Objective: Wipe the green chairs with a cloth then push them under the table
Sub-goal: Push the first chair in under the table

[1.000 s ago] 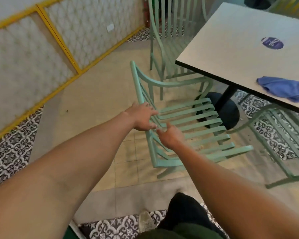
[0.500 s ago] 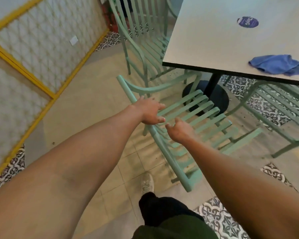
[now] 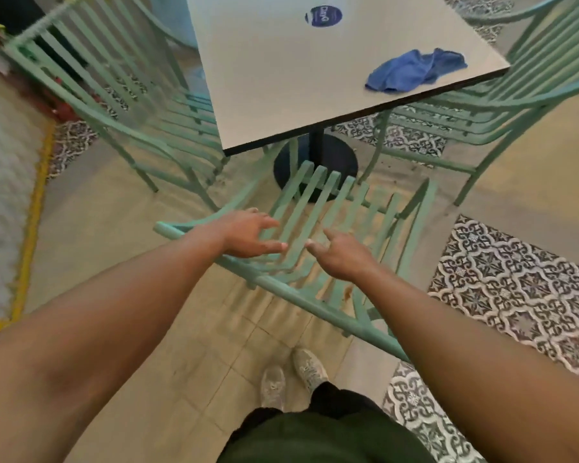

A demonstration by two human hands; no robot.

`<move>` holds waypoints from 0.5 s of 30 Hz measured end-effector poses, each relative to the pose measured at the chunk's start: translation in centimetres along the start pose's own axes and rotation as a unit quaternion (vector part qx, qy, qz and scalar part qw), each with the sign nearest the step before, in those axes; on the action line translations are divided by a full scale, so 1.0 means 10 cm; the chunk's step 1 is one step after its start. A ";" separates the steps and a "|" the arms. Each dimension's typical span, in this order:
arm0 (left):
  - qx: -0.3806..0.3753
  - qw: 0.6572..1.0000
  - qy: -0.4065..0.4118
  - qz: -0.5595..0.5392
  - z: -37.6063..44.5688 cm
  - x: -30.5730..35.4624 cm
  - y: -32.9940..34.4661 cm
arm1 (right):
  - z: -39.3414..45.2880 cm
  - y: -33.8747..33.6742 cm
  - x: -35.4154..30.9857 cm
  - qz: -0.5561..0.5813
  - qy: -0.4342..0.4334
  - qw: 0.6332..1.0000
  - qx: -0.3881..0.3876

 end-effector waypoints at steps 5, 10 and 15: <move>-0.110 0.994 0.018 0.024 -0.09 -0.29 0.19 | -0.46 0.22 0.08 0.069 0.032 0.997 -0.004; -0.091 0.990 0.064 0.084 -0.06 -0.42 0.56 | -0.70 0.67 0.25 -0.146 0.047 0.988 -0.001; -0.004 0.991 0.086 0.103 -0.13 -0.41 0.55 | -0.69 0.65 0.20 -0.177 0.047 0.980 0.074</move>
Point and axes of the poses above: each hand's wrist, its own z-axis towards the middle knuckle, its own y-axis out of the palm, x = y × z, the point moved 3 cm from there along z, towards the middle knuckle, and after that the axes turned 7 degrees about z, right-handed, at the moved point
